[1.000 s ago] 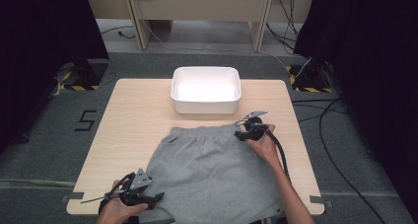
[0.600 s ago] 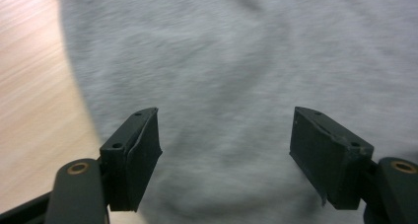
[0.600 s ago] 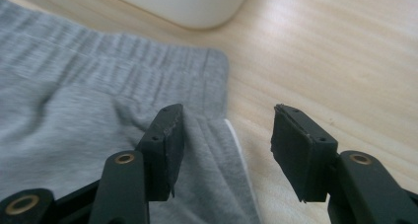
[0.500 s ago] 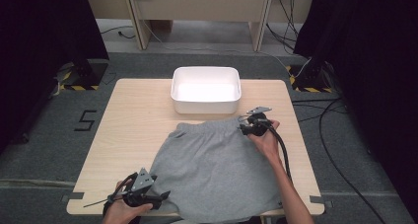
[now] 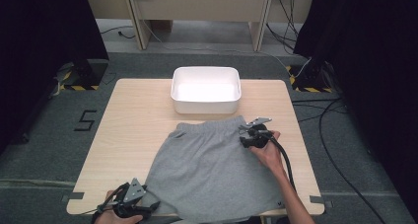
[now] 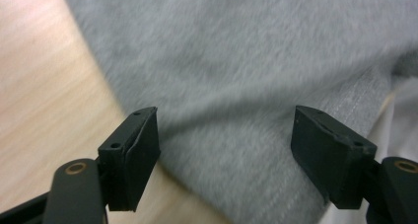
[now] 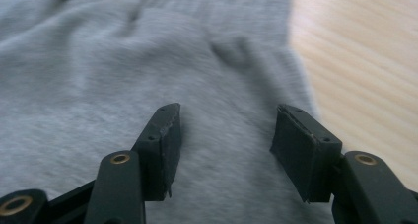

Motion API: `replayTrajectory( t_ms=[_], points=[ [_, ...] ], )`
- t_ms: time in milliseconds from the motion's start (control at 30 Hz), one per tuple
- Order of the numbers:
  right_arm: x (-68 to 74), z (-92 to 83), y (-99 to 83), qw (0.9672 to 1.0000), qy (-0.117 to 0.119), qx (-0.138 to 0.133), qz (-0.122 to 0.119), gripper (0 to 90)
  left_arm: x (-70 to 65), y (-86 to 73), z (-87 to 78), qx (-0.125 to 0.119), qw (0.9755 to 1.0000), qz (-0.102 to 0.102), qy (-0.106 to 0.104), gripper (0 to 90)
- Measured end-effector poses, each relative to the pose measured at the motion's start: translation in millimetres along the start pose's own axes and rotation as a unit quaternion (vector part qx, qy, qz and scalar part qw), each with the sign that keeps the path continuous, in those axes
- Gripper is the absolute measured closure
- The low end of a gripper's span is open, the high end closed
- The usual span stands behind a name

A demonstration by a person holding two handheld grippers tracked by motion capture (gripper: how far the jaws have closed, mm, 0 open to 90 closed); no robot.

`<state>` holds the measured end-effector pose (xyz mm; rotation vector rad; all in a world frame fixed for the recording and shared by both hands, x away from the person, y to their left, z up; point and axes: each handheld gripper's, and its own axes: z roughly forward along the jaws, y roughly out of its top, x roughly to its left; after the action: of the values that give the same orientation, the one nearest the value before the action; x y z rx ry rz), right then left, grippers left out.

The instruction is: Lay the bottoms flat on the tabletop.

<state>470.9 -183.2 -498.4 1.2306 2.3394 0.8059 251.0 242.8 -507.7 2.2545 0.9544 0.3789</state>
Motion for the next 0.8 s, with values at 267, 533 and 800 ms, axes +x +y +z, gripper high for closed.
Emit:
replayTrajectory(
  t_ms=[267,533,800],
  points=[
    [-10.1,-0.2,0.4,0.9998,-0.015,0.004,0.01,45.2,4.1,-8.9,-12.7,0.011,0.9997,0.019,0.0,29.7],
    [-6.8,-9.1,6.9,0.9999,-0.003,-0.014,0.007,41.9,22.1,26.2,5.1,-0.057,0.9977,-0.037,0.002,27.0],
    [-12.2,0.8,15.4,0.999,0.022,-0.022,0.031,42.1,55.0,76.2,47.7,-0.072,0.9955,-0.061,0.013,28.0]
  ],
)
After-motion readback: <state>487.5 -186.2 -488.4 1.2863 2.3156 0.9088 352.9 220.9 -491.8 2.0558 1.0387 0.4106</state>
